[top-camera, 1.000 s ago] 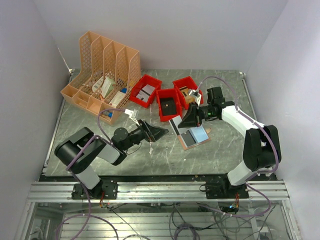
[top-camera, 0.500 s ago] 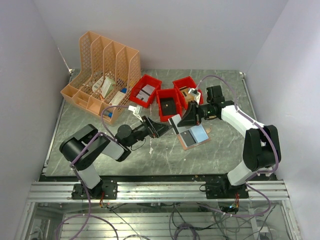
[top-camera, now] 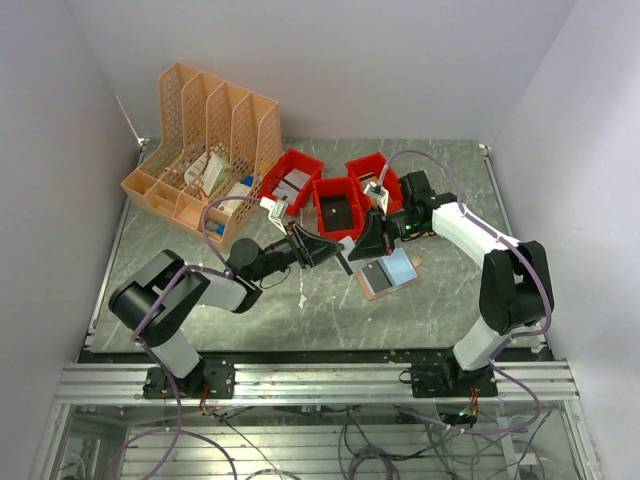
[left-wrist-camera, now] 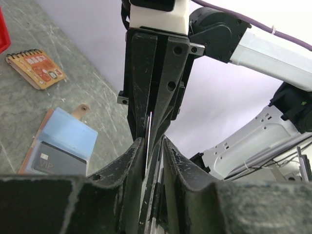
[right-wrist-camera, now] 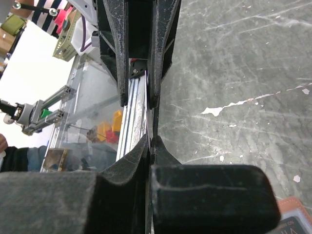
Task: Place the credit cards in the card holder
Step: Pick up the credit card from the storage box.
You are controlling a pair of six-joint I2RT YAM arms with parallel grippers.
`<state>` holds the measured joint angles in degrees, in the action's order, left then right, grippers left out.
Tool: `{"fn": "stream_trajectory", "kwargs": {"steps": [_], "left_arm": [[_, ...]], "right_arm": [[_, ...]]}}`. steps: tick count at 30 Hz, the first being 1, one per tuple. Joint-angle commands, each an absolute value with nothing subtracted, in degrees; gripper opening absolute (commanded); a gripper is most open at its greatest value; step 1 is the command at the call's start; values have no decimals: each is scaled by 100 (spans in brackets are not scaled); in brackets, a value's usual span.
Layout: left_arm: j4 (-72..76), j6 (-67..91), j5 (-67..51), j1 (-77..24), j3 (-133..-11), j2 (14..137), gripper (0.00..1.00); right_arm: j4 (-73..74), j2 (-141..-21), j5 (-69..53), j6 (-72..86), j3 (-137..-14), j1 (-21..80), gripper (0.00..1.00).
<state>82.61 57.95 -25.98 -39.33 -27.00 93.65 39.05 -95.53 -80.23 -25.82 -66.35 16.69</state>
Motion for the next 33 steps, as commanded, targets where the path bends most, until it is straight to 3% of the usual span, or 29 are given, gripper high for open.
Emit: {"fn": "stream_trajectory", "kwargs": {"steps": [1,7,13,16,19,27,30,33], "left_arm": [[8402,5783,-3471,-3806,-2963,9395,32],[7872,5575,-3831,-3706,-3021,9289,30],[6437,4890,-3927,-3690,-3174,8869,29],[6086,4703,-3953,-3682,-3251,8744,24],[6085,4720,-4012,-3682,-3308,8740,18],[6543,5029,-4200,-3661,-3400,8922,19],[6540,5036,-4261,-3651,-3445,8934,8],[6528,5034,-4283,-3648,-3439,8919,7]], "right_arm": [[4284,-9571,-7954,-3017,-6799,1684,0],[4495,-9590,-7913,-3247,-6876,1681,0],[4632,-9625,-7884,-3409,-6912,1688,0],[4643,-9632,-7867,-3427,-6909,1696,0],[4673,-9657,-7832,-3463,-6924,1730,0],[4933,-9770,-7740,-3765,-7013,1832,0],[4999,-9803,-7681,-3841,-7044,1870,0],[5018,-9817,-7646,-3882,-7065,1876,0]]}}
